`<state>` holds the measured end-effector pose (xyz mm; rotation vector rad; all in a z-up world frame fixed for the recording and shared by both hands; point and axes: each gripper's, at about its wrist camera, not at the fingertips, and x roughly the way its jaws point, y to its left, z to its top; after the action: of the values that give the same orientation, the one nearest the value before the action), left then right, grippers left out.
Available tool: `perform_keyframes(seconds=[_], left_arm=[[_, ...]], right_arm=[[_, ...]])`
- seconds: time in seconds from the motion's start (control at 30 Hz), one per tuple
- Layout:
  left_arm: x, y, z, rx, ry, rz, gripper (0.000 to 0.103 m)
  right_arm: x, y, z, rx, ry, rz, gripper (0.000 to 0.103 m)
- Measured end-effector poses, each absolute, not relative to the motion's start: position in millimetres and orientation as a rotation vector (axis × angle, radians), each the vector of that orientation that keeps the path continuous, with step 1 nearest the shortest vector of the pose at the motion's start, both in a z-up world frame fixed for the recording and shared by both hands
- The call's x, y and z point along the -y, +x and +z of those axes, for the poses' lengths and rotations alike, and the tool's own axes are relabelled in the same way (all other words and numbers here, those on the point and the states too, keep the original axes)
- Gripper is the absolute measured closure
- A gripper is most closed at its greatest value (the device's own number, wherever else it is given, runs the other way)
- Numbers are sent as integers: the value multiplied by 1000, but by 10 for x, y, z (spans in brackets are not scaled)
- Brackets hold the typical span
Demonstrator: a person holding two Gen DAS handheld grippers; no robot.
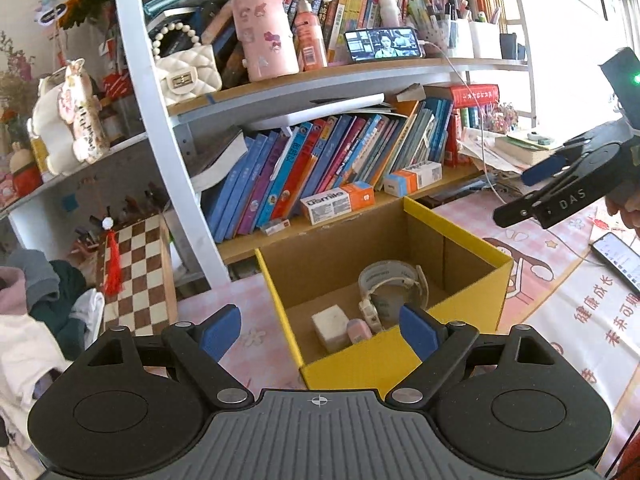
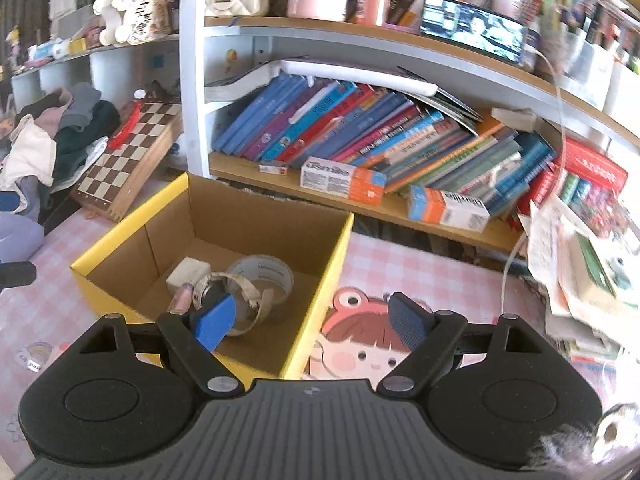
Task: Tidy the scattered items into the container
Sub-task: 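Withdraw both open tools from the box back toward the table items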
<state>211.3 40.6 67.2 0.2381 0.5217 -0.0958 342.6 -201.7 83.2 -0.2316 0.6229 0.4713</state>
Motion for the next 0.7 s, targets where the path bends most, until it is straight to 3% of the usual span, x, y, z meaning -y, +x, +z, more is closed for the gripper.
perform_keyframes(seconds=[0.7], left_arm=[[-629,1476,415,-588,161,-102,14]], right_arm=[[2118,2486,435,-744,-178,353,18]])
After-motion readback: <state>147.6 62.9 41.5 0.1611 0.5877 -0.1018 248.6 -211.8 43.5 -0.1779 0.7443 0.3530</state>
